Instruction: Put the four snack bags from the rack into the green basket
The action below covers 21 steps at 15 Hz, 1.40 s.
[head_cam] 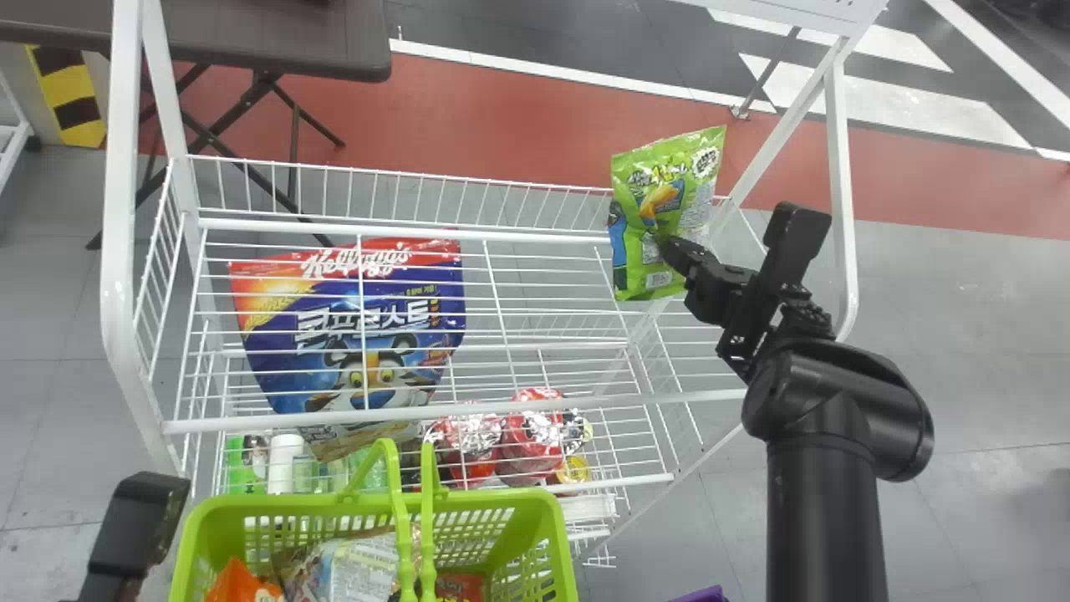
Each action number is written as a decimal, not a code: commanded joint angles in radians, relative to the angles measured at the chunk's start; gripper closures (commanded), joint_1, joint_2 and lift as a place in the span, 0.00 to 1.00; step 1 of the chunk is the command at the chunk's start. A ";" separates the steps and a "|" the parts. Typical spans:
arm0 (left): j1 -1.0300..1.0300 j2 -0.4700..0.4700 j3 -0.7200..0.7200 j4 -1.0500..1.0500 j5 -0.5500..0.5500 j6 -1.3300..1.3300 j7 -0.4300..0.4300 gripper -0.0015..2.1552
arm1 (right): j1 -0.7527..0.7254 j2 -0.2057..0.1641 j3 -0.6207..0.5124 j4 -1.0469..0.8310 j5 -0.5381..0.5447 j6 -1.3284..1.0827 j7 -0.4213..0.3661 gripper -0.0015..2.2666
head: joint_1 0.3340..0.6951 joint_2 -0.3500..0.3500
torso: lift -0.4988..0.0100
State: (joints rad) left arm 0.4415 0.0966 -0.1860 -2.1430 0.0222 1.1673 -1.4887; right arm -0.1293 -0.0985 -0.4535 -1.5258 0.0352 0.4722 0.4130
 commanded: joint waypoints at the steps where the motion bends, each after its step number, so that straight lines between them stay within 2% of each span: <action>1: -0.003 -0.002 -0.001 0.000 -0.002 0.007 0.002 0.96 | 0.022 0.000 -0.025 -0.007 -0.051 -0.022 0.000 0.92 | 1.00 0.00 | 0.97; 9: -0.015 -0.005 -0.007 0.005 -0.005 0.016 0.010 0.96 | 0.283 0.011 -0.007 -0.384 -0.302 0.018 0.018 0.93 | 1.00 0.00 | 0.97; 12: -0.015 -0.002 -0.003 0.008 -0.001 0.013 0.010 0.96 | 0.450 0.029 -0.002 -0.586 -0.429 0.110 0.033 0.93 | 1.00 0.00 | 0.97; 15: -0.014 0.000 0.003 0.009 0.001 0.010 0.008 0.96 | 0.646 0.095 0.006 -0.766 -0.502 0.113 0.102 0.93 | 1.00 0.00 | 0.97; 18: 0.036 -0.005 0.033 -0.006 0.004 -0.021 0.016 0.96 | 0.743 0.099 -0.001 -0.861 -0.592 0.313 0.171 0.93 | 1.00 0.00 | 0.97; 21: 0.057 -0.011 0.049 -0.006 0.008 -0.057 0.022 0.96 | 0.813 0.099 -0.031 -0.867 -0.620 0.503 0.248 0.93 | 1.00 0.00 | 0.97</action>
State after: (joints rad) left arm 0.4940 0.0884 -0.1415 -2.1491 0.0294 1.1190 -1.4666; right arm 0.6454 -0.0001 -0.4687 -2.3932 -0.5713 0.9011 0.6438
